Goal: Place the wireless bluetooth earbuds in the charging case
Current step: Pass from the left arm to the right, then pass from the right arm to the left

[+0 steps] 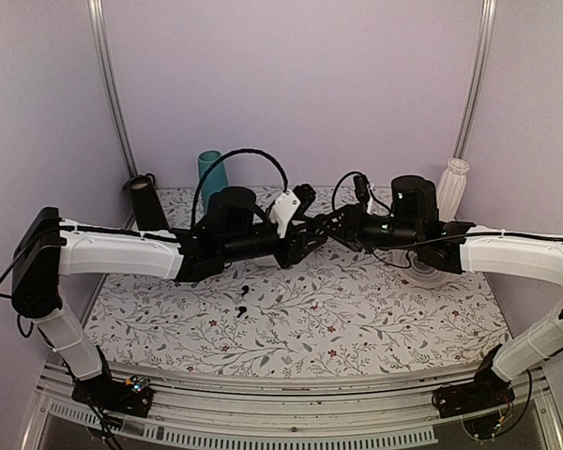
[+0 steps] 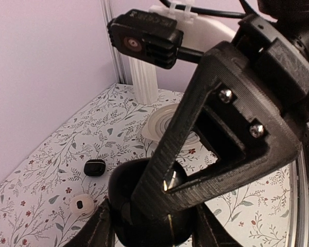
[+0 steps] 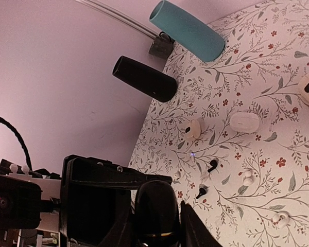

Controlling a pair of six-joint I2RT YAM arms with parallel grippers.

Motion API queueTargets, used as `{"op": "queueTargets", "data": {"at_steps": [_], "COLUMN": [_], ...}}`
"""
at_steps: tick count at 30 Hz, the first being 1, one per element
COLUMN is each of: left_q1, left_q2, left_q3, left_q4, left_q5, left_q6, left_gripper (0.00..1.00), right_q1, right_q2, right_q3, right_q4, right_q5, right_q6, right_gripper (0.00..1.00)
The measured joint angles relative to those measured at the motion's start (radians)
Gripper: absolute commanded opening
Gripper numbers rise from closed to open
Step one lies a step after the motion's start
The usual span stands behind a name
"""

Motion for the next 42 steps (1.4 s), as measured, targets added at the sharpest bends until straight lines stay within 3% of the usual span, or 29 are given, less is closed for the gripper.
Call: {"op": "queueTargets", "data": {"at_steps": [2,4,10,15,20,24,28,34,42], "left_q1": [-0.002,-0.002,-0.008,-0.015,-0.022,-0.041,-0.062,-0.100,-0.153], "left_q2": [0.000,0.000,-0.001,-0.003,-0.022,-0.072,-0.071,-0.029,0.207], "left_q3": [0.000,0.002,-0.004,-0.039,-0.111,-0.284,-0.352,-0.354,-0.283], "left_q4": [-0.002,-0.003,0.021,0.054,0.125,0.359,0.522,0.769,1.090], "left_q5": [-0.002,-0.002,-0.022,-0.071,-0.129,-0.171,-0.221,-0.322,-0.489], "left_q6": [0.000,-0.001,0.013,0.055,0.158,0.313,0.477,0.776,1.228], "left_gripper": [0.31,0.43,0.68,0.77,0.82,0.82,0.80,0.79,0.80], "right_q1": [-0.001,-0.002,-0.005,-0.012,-0.038,-0.068,-0.079,-0.080,-0.079], "right_q2": [-0.003,-0.007,-0.018,-0.042,-0.071,-0.074,-0.080,-0.094,-0.095], "right_q3": [0.000,-0.002,-0.004,-0.004,-0.004,0.008,0.032,0.070,0.075], "right_q4": [0.003,0.004,0.000,-0.001,-0.004,-0.026,-0.064,-0.105,-0.122], "right_q5": [0.000,0.000,-0.004,-0.003,-0.008,-0.041,-0.072,-0.146,-0.238], "right_q6": [0.005,0.002,0.021,0.042,0.048,0.056,0.064,0.065,0.064], "right_gripper": [0.12,0.05,0.04,0.03,0.03,0.03,0.03,0.03,0.03]}}
